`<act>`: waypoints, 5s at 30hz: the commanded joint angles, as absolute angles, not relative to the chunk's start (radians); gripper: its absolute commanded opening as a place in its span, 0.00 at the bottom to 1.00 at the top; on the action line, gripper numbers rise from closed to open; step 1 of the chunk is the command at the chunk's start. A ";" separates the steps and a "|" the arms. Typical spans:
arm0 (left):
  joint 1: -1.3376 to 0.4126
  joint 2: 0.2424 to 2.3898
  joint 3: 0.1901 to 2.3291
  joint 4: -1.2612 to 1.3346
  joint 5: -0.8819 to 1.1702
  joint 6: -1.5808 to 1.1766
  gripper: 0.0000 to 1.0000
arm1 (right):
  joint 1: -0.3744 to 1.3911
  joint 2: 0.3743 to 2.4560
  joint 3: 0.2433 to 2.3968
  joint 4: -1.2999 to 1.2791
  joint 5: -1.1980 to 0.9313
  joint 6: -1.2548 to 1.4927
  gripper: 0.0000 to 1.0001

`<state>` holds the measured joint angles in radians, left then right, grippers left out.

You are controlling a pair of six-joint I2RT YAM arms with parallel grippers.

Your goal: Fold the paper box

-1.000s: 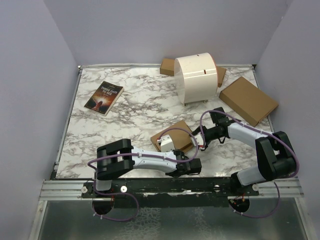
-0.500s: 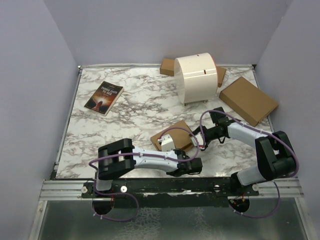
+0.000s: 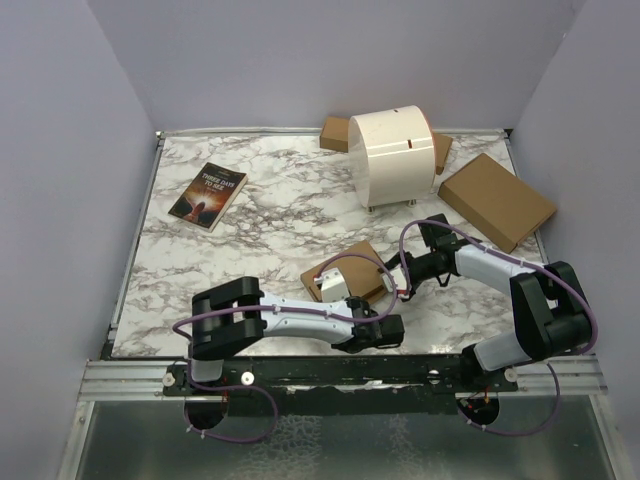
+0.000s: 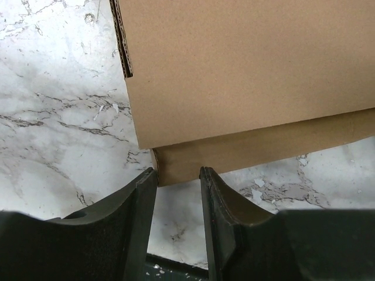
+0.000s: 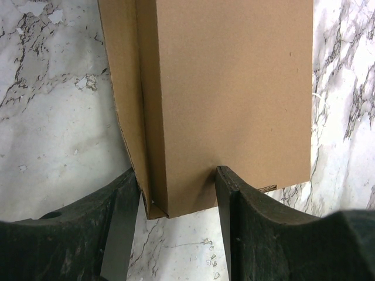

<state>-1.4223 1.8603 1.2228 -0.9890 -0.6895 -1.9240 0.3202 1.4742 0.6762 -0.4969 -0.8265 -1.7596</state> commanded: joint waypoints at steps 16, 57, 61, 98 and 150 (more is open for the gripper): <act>-1.437 1.686 1.147 -0.909 -0.654 -1.814 0.48 | 0.326 1.500 0.680 -0.555 -0.832 -1.749 0.52; -1.313 1.497 0.792 -0.469 -0.571 -1.549 0.55 | 0.327 1.503 0.679 -0.557 -0.834 -1.749 0.52; -1.313 1.509 0.798 -0.484 -0.578 -1.548 0.53 | 0.327 1.503 0.679 -0.557 -0.833 -1.750 0.52; -1.311 1.511 0.797 -0.507 -0.586 -1.546 0.30 | 0.327 1.508 0.678 -0.557 -0.831 -1.750 0.52; -1.325 1.504 0.804 -0.581 -0.560 -1.522 0.25 | 0.327 1.519 0.680 -0.557 -0.826 -1.748 0.52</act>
<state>-1.3178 1.5074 0.7948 -0.5190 -0.5659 -1.5345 0.3206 1.4876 0.6827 -0.4984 -0.8417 -1.7596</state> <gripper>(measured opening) 0.249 0.525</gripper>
